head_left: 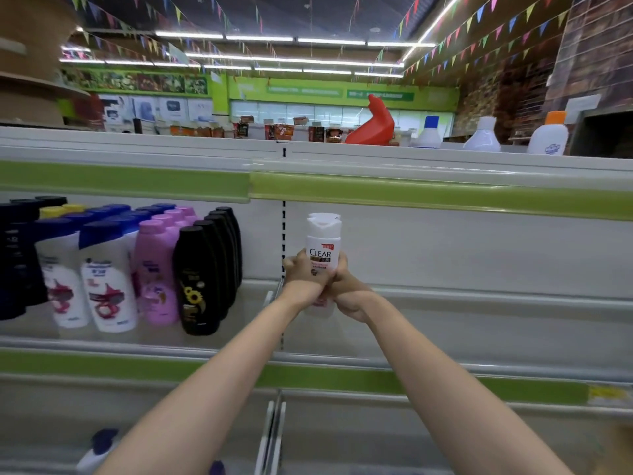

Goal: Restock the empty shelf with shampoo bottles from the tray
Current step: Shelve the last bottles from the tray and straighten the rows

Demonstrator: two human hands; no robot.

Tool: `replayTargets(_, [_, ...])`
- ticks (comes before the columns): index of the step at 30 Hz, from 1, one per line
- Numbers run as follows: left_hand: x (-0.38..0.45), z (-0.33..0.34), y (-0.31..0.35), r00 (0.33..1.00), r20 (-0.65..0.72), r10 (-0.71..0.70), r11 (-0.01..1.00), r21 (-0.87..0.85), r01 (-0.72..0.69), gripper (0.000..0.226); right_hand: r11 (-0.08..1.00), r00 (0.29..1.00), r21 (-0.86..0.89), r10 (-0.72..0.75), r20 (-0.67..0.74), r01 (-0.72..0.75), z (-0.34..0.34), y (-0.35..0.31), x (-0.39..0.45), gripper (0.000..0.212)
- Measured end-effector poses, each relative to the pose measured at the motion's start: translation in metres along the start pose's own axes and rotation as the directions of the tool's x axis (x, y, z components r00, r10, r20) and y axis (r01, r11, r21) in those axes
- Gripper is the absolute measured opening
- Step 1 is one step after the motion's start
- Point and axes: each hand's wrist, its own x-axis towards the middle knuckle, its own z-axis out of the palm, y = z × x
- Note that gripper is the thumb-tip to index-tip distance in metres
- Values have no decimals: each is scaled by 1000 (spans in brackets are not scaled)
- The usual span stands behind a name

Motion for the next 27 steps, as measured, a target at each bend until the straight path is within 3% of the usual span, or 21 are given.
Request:
replayTargets(10, [7,-22,-10,996,-57,-73,997,8,73,58,1000,1000,-8,-23,-15,23,32,1,17,72])
replayTargets(21, [12,-54,-18,980,-81,-182,981,-81,175,50,1000,1000,12,-17,20,17,62,1,38,73])
replayTargets(27, [3,-69,-20,968,-97,-231,973,-44,228,46,997,1000,69,-29,4,29,89,4,53,68])
